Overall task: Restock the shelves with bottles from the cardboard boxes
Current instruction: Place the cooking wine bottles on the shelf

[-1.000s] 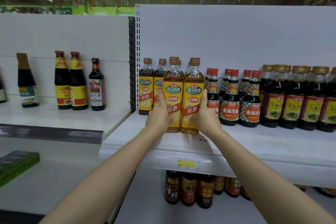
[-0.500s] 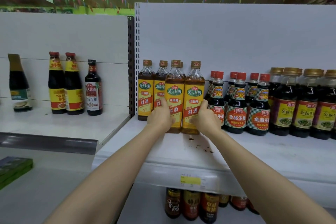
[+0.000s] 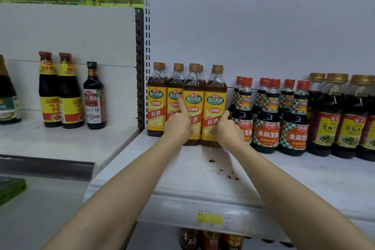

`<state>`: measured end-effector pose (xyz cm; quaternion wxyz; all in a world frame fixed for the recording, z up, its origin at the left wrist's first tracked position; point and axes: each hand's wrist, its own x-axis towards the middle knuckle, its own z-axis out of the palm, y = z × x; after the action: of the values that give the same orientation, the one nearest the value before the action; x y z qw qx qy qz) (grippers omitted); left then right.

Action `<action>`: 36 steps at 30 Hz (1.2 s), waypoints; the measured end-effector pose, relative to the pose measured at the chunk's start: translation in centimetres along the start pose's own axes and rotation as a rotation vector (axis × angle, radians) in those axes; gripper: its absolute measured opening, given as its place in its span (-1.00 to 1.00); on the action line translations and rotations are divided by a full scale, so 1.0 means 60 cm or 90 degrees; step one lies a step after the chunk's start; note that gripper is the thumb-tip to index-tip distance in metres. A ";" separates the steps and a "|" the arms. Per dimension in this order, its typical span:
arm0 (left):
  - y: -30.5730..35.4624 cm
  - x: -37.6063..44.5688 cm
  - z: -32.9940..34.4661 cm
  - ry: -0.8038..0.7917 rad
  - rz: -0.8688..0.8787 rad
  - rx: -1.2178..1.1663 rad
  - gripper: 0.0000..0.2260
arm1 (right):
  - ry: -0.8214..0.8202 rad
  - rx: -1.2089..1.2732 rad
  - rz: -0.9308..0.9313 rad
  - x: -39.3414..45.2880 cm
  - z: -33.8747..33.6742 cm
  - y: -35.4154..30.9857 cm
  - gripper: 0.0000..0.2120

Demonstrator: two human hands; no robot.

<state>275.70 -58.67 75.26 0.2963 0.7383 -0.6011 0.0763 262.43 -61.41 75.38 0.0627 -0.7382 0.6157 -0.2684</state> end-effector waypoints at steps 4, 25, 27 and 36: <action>0.002 0.009 0.005 -0.005 0.018 -0.007 -0.02 | 0.011 -0.002 0.001 0.007 0.002 0.005 -0.48; 0.017 0.037 0.026 -0.009 0.009 0.058 -0.04 | -0.105 -0.113 0.014 0.037 -0.046 -0.002 -0.80; 0.019 0.038 0.030 -0.006 0.008 0.051 -0.05 | -0.100 -0.117 0.011 0.038 -0.044 -0.002 -0.83; 0.024 0.036 0.038 -0.011 -0.012 0.053 -0.08 | -0.020 -0.262 -0.042 0.034 -0.024 0.007 -0.71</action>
<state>274.40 -61.84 74.94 0.2607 0.7561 -0.5931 0.0925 261.60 -63.05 77.09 -0.0889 -0.7590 0.6323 -0.1274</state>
